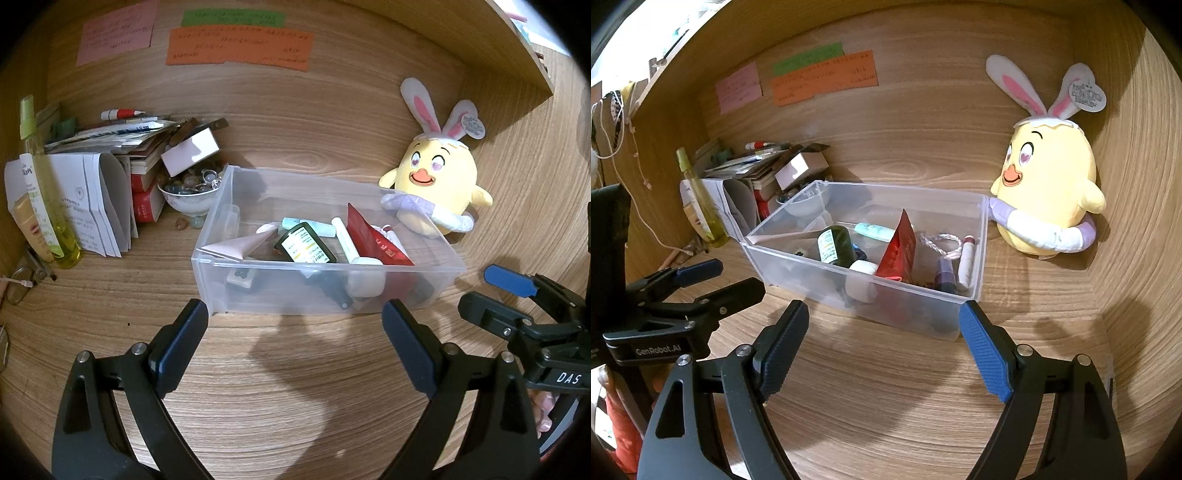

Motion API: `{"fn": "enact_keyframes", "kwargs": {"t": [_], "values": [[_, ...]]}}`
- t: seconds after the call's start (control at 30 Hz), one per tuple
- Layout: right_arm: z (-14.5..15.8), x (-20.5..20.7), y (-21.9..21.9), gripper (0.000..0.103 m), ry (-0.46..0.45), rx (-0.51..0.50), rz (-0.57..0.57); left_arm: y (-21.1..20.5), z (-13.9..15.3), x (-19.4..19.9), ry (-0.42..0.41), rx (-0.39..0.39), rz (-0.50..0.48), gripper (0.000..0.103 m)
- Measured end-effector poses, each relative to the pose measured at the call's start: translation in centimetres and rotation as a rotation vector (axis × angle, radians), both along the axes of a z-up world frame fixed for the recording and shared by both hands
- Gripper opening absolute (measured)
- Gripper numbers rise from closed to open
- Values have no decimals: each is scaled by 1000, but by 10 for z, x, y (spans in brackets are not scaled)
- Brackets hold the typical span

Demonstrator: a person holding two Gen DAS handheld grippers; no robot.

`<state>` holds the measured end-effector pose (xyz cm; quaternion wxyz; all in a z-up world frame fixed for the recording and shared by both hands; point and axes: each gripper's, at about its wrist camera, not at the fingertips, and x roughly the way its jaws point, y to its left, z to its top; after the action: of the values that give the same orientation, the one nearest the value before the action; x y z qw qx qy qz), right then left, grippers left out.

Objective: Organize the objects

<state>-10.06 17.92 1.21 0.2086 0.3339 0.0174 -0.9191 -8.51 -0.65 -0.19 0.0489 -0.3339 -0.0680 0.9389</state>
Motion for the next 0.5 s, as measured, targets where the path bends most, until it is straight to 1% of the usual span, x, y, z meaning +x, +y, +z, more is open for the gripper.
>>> {"fn": "enact_keyframes", "kwargs": {"t": [0.3,0.5], "values": [[0,0,0,81,2,-1,1,4,7,5,41,-28,-2,96],[1,-1,1,81,12,-3,-8,6,8,5,46,-33,-5,96]]}}
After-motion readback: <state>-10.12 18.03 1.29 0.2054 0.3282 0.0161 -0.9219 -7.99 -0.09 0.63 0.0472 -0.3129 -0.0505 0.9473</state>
